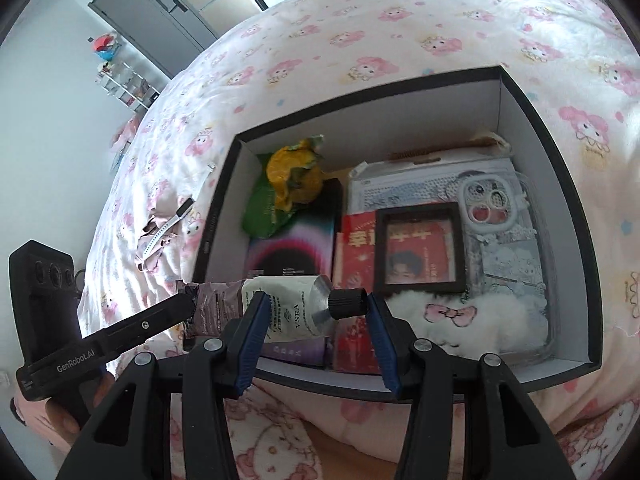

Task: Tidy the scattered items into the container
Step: 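Lower the tube into the box and open the right gripper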

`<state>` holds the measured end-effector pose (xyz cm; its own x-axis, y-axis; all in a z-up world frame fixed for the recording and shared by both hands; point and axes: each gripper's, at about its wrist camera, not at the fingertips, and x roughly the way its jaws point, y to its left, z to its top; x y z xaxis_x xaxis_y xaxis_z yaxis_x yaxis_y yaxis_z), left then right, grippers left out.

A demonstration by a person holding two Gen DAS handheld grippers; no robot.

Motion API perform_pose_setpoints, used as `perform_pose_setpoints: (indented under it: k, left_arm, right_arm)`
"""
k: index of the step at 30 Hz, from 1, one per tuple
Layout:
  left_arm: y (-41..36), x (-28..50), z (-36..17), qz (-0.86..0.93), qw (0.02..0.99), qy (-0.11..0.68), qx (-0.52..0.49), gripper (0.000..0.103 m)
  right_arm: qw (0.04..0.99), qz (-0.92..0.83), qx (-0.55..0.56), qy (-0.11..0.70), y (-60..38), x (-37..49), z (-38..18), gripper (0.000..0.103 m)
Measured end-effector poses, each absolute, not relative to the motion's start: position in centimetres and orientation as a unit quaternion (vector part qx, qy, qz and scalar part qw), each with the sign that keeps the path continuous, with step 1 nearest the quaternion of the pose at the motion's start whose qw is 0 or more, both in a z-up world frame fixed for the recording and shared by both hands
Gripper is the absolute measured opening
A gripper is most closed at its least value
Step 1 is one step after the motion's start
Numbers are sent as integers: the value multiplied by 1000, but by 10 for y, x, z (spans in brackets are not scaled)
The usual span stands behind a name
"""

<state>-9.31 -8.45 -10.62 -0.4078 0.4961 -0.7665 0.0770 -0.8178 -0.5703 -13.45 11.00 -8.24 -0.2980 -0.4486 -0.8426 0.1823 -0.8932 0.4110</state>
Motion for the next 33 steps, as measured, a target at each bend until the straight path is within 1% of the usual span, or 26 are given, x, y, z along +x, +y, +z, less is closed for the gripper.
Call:
perform_pose_setpoints:
  k: [4,6,8,11,17,22,24,25,27,29,31,33]
  left_arm:
    - [-62,-104,-116,790,97,-216,-565,23]
    - [-57,-105,-117,791,84,-195,-574,24]
    - [-53,-106,-118,793,71,-176,-579,24]
    - [-51,-109,-120,792,60,-158,-587,24]
    - [-53,-108,-119,791,55,-164,-588,25]
    - [-52,-116,-118,795,53,-166,-580,25]
    - [-49,-122,-120,795,59,-162,-581,25]
    - [-47,-126,-121,796,63,-161,-580,25]
    - [-43,-134,-125,795,69,-162,-581,25]
    - [-38,-142,-126,803,71,-154,-572,26]
    - [-33,-153,-127,809,59,-132,-570,27]
    - [-30,-161,-127,808,52,-119,-574,27]
  right_arm:
    - [208,-782,577,-109,121,-134,-102,46]
    - [213,-783,578,-90,119,-133,-106,46]
    - [215,-780,583,-65,112,-135,-109,48]
    - [221,-775,590,-53,105,-143,-117,53]
    - [242,-772,586,-41,110,-141,-109,53]
    - [234,-801,548,-58,131,-140,-90,53]
    - [216,-817,531,-51,136,-143,-86,52]
    - [212,-821,528,-45,137,-145,-86,48]
    - [198,-821,534,-35,136,-151,-93,36]
    - [180,-824,536,-26,132,-154,-100,30]
    - [168,-826,537,-15,128,-154,-106,30]
    - [177,-816,550,-15,124,-155,-112,30]
